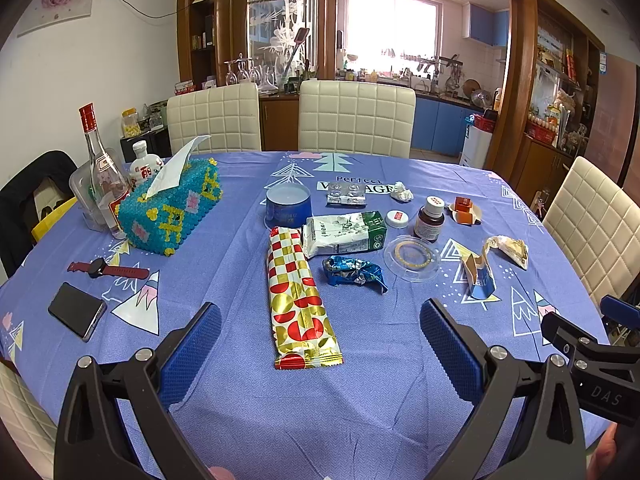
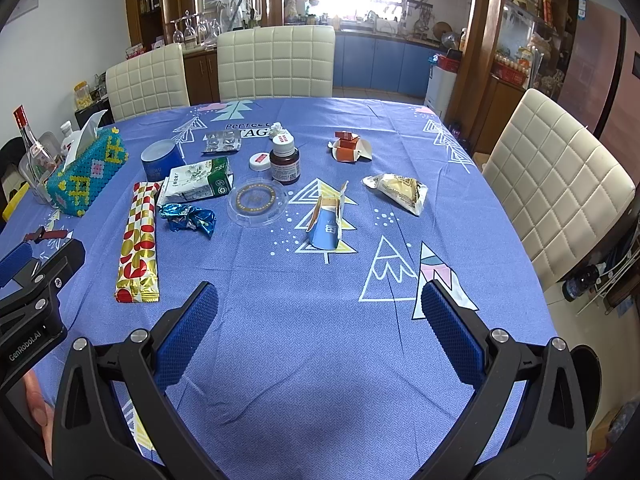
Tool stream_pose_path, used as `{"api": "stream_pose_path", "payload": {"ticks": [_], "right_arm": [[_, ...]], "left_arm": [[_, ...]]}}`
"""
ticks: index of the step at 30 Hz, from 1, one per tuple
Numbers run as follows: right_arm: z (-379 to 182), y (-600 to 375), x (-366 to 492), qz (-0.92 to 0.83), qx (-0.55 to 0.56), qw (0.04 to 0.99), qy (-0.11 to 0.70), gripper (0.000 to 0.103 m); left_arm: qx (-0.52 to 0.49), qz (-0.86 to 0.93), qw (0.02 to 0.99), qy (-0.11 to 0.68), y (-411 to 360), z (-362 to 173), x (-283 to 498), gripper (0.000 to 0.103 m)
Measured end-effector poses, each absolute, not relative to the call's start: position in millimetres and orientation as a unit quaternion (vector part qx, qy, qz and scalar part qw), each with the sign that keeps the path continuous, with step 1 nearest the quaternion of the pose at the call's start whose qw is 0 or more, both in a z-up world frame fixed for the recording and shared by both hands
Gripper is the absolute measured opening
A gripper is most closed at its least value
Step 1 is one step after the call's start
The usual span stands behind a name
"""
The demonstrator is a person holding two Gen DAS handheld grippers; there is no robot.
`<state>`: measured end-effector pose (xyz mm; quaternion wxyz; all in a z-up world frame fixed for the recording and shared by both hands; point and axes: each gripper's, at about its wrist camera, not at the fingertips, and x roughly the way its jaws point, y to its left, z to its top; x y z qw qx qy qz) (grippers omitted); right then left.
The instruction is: Collect trash
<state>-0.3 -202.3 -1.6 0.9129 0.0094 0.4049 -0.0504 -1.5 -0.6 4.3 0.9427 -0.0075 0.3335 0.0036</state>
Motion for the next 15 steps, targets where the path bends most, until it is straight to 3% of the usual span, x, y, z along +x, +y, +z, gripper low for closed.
{"api": "stream_pose_path", "payload": {"ticks": [15], "right_arm": [[-2.1, -203.0, 0.1, -0.051, 0.009, 0.913, 0.405, 0.1]], "left_arm": [[-0.006, 0.004, 0.943, 0.334, -4.5, 3.4, -0.9, 0.097]]}}
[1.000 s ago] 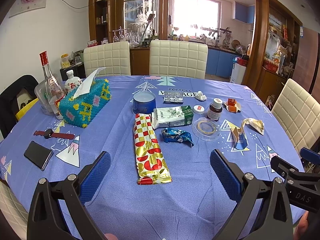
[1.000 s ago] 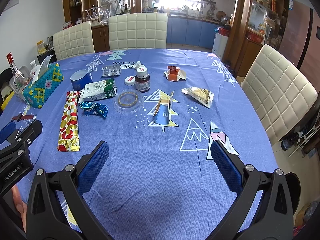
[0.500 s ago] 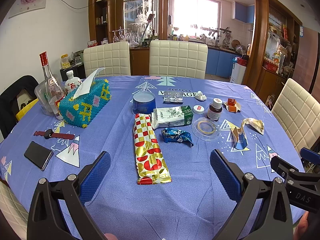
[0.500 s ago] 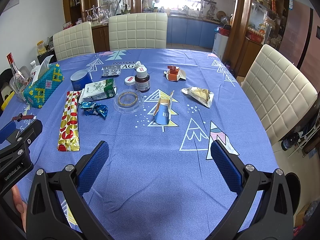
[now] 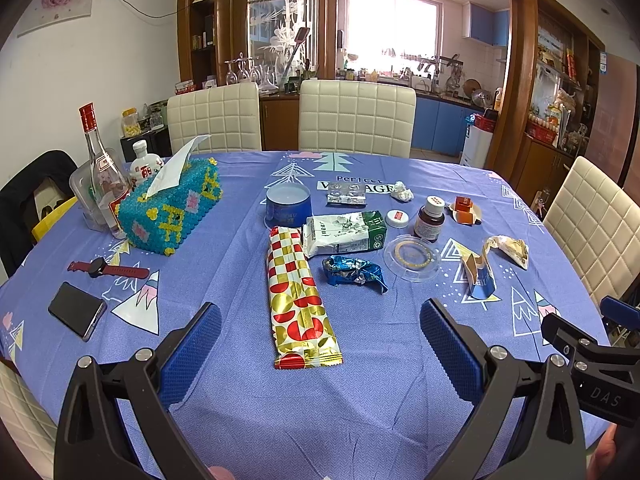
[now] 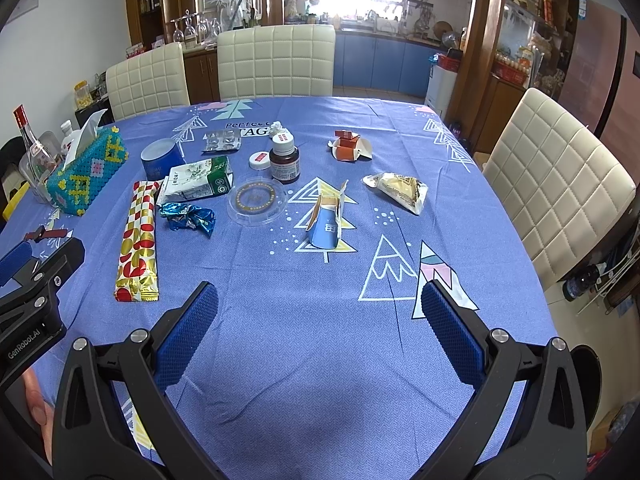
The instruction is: Collect trash
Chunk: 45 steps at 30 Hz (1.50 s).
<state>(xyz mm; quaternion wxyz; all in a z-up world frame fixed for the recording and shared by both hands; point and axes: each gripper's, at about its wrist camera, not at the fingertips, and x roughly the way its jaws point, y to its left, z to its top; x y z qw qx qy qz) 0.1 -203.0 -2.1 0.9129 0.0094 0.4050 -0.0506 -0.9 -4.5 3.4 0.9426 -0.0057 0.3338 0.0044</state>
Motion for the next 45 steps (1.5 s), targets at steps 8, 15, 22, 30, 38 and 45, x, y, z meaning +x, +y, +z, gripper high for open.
{"api": "stream_pose_path", "payload": {"ticks": [8, 15, 22, 30, 38, 45], "right_arm": [[-1, -203, 0, -0.051, 0.009, 0.913, 0.404, 0.1], [-2, -203, -1, -0.051, 0.008, 0.913, 0.405, 0.1], [-3, -203, -1, -0.053, 0.008, 0.912, 0.406, 0.1], [-11, -207, 5, -0.074, -0.009, 0.922, 0.381, 0.1], [-41, -211, 25, -0.069, -0.028, 0.925, 0.374, 0.1], [-73, -211, 47, -0.057, -0.032, 0.912, 0.404, 0.1]], "left_arm": [[-0.006, 0.003, 0.942, 0.334, -5, 3, -1, 0.097], [-0.005, 0.003, 0.942, 0.335, -5, 3, 0, 0.097], [-0.004, 0.003, 0.941, 0.337, -5, 3, 1, 0.097], [-0.005, -0.008, 0.942, 0.337, -6, -1, 6, 0.097], [0.005, -0.026, 0.932, 0.361, 3, -43, 25, 0.097], [0.001, -0.018, 0.914, 0.404, 8, -79, 47, 0.097]]}}
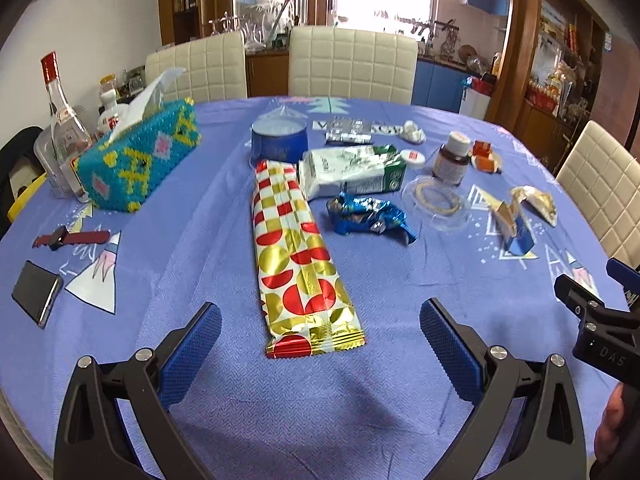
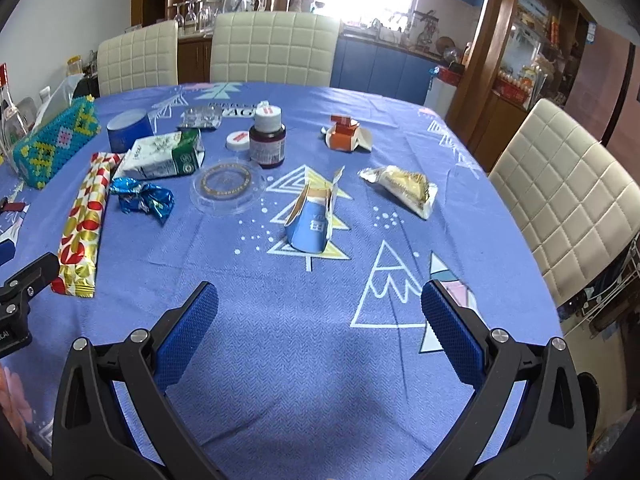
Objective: Collect trash
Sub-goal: 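Grasp the red-and-gold wrapper with the left tool while the right tool grasps the blue paper cup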
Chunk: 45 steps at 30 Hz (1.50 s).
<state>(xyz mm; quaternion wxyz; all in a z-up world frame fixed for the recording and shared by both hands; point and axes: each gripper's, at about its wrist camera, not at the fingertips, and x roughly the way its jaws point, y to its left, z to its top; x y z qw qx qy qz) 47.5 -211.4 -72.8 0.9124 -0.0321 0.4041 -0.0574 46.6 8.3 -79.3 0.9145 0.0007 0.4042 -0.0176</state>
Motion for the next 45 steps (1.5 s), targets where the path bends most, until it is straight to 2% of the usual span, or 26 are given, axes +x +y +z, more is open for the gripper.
{"api": "stream_pose_path", "payload": {"ticks": [12, 22, 24, 27, 29, 30, 31, 32, 33, 35, 38, 45], "right_arm": [[-88, -228, 90, -0.055, -0.018, 0.899, 0.433, 0.1], [-109, -229, 139, -0.027, -0.015, 0.881, 0.472, 0.1], [-111, -225, 145, -0.021, -0.019, 0.88, 0.474, 0.1], [-116, -219, 151, -0.017, -0.029, 0.877, 0.48, 0.087], [-121, -219, 154, -0.009, -0.022, 0.873, 0.488, 0.073], [-121, -222, 154, -0.002, -0.009, 0.874, 0.485, 0.07], [-120, -223, 153, 0.005, 0.0, 0.874, 0.486, 0.064], [-119, -224, 153, 0.005, 0.001, 0.876, 0.483, 0.049], [-118, -224, 151, 0.004, -0.001, 0.878, 0.479, 0.039], [-117, -223, 148, 0.007, -0.003, 0.881, 0.473, 0.037], [-116, -220, 140, 0.002, -0.013, 0.885, 0.465, 0.036], [-104, -209, 113, 0.015, -0.024, 0.892, 0.452, 0.036]], "left_arm": [[0.024, 0.038, 0.888, 0.457, 8, -110, 112, 0.097], [0.007, 0.042, 0.878, 0.476, 18, -125, 130, 0.094], [0.005, 0.039, 0.877, 0.48, 20, -128, 132, 0.087], [-0.001, 0.03, 0.878, 0.477, 22, -126, 130, 0.079], [-0.002, 0.027, 0.881, 0.473, 21, -125, 128, 0.068], [-0.002, 0.026, 0.882, 0.471, 21, -124, 128, 0.064], [-0.001, 0.025, 0.883, 0.469, 21, -123, 128, 0.054], [0.0, 0.023, 0.884, 0.467, 20, -122, 127, 0.046], [0.003, 0.023, 0.885, 0.465, 19, -121, 125, 0.045], [0.002, 0.024, 0.887, 0.461, 20, -120, 123, 0.021], [-0.014, 0.029, 0.887, 0.461, 26, -119, 122, 0.012], [-0.02, 0.008, 0.9, 0.436, 20, -98, 105, 0.009]]}}
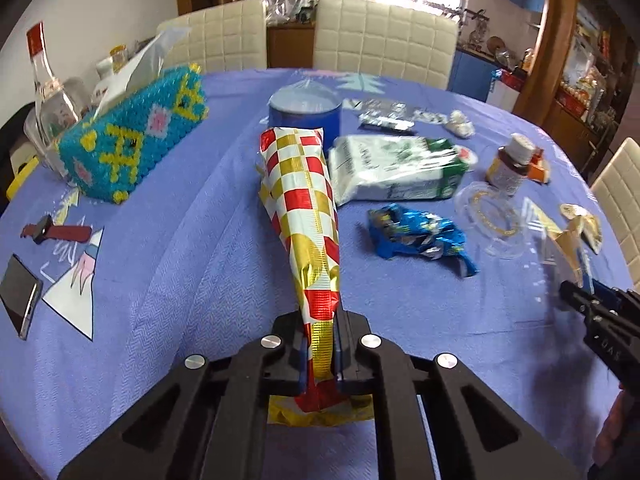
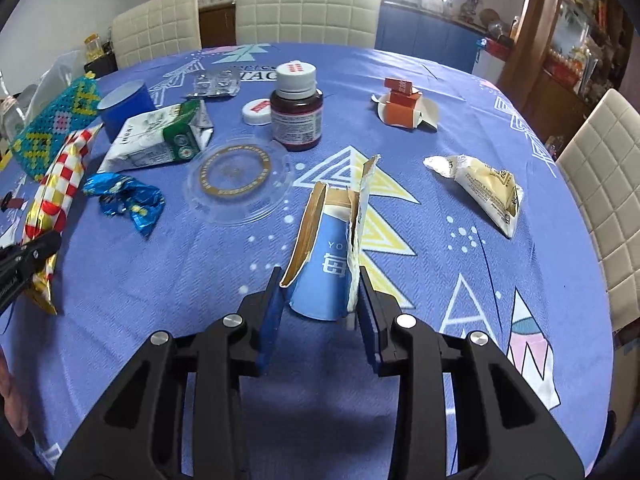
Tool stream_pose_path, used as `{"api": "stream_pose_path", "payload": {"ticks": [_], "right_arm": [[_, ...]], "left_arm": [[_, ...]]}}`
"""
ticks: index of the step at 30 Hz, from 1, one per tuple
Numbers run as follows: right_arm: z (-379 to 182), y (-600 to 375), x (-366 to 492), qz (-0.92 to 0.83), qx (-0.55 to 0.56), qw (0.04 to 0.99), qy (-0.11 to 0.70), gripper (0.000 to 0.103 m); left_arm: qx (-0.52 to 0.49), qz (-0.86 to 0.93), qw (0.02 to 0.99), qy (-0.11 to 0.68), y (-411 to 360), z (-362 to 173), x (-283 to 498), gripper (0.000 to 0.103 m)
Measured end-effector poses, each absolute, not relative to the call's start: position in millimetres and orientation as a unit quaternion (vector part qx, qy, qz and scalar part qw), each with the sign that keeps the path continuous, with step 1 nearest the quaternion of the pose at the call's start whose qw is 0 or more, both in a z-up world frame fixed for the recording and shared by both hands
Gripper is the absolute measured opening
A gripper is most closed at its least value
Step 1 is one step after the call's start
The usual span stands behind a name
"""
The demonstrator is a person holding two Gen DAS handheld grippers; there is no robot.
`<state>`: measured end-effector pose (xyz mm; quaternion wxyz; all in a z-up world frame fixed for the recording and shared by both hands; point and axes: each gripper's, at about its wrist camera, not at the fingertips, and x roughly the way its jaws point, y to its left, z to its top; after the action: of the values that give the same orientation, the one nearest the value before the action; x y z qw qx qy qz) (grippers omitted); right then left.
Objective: Collect trash
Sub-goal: 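Grasp the red-and-gold wrapper with the left tool while the right tool grasps the blue paper cup, then carry both items to the black bin and open both tools to drop them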
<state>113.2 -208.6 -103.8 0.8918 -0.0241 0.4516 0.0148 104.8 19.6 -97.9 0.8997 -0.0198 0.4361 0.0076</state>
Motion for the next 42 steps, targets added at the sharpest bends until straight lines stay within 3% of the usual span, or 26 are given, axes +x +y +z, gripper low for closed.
{"api": "stream_pose_path", "payload": {"ticks": [6, 19, 42], "right_arm": [[-83, -230, 84, -0.004, -0.012, 0.902, 0.431, 0.036], [-79, -355, 2, -0.12, 0.047, 0.896, 0.425, 0.036], [-105, -582, -176, -0.37, 0.186, 0.805, 0.424, 0.037]], "left_arm": [[0.011, -0.036, 0.911, 0.41, -26, -68, 85, 0.009], [0.092, -0.202, 0.9, 0.376, -206, -47, 35, 0.009], [0.159, -0.435, 0.797, 0.388, -472, -63, -88, 0.009]]}}
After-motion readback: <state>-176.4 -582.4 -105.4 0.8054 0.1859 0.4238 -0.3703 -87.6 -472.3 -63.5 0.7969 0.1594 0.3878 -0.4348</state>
